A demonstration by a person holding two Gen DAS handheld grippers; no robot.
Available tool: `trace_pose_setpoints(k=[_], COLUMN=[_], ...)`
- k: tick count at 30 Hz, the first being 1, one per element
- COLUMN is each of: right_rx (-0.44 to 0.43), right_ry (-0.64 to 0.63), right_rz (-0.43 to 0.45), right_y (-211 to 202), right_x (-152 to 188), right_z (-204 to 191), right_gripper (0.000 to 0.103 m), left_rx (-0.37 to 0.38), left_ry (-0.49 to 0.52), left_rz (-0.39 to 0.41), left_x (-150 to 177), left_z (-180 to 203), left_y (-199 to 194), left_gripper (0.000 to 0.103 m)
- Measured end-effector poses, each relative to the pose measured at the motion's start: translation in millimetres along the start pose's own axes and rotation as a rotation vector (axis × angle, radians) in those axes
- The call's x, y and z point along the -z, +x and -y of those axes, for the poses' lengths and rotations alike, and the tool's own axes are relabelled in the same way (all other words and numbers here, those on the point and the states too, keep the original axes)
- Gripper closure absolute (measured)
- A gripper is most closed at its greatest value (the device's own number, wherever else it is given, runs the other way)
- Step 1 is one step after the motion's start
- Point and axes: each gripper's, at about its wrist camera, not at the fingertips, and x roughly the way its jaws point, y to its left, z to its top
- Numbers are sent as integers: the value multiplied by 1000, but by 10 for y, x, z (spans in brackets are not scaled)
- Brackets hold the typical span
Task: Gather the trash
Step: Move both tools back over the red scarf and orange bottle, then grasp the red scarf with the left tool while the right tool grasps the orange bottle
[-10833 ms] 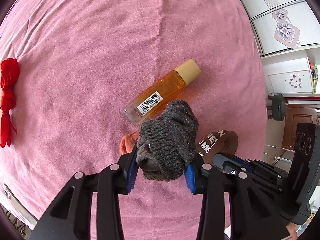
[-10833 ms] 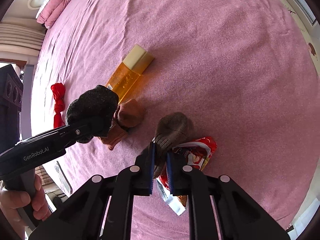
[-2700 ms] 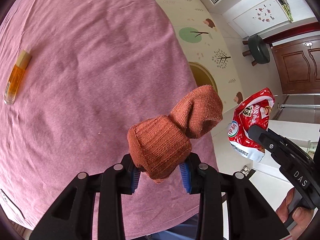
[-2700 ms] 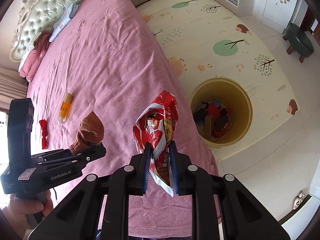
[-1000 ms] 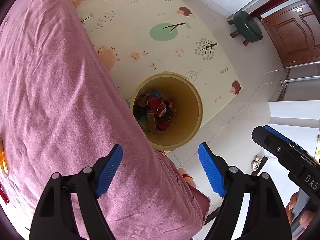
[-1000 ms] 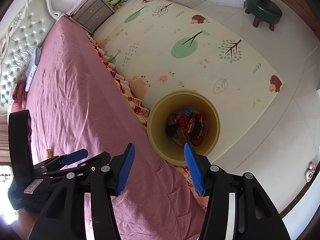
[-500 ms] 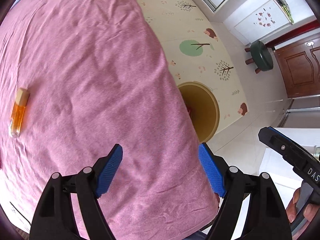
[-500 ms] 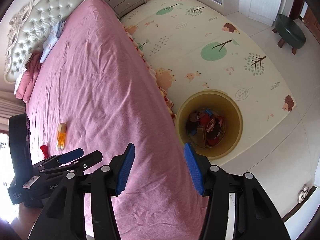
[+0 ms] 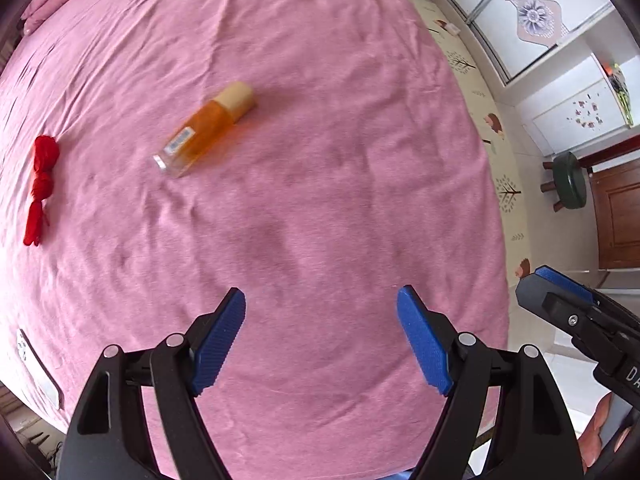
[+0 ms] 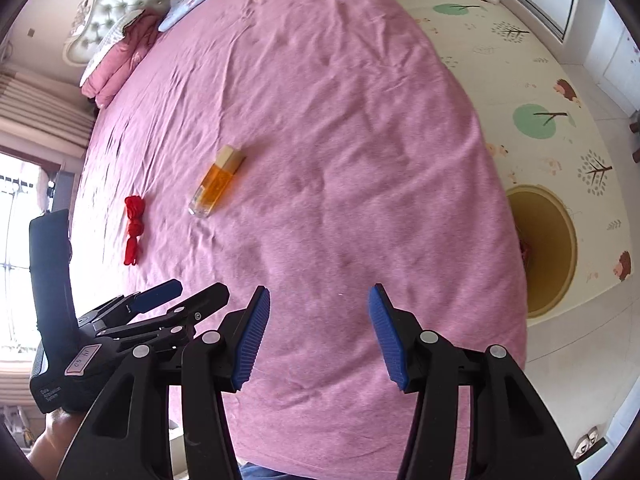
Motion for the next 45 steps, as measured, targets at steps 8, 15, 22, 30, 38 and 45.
trace_pose_setpoints(k=[8, 15, 22, 30, 38, 45], right_rx=[-26, -22, 9, 53, 79, 120], right_ry=[-80, -90, -89, -36, 33, 53], right_rz=[-21, -36, -65, -101, -128, -168], right_y=[413, 800, 1220, 1712, 2057, 2295], right_x=[-188, -371, -587, -867, -1109, -1226], right_z=[-873, -1399, -1694, -1717, -1674, -1686], right_gripper=[52, 48, 47, 45, 41, 40], left_rx=[-48, -76, -109, -198, -239, -247], left_ry=[-132, -201, -249, -296, -344, -374], left_rz=[31, 27, 32, 40, 9, -87], left_x=[-7, -52, -239, -502, -788, -897], left_z=[-1109, -1848, -2461, -3173, -3745, -3949], left_y=[-126, -112, -11, 146, 440, 781], left_gripper=[25, 25, 25, 25, 25, 36])
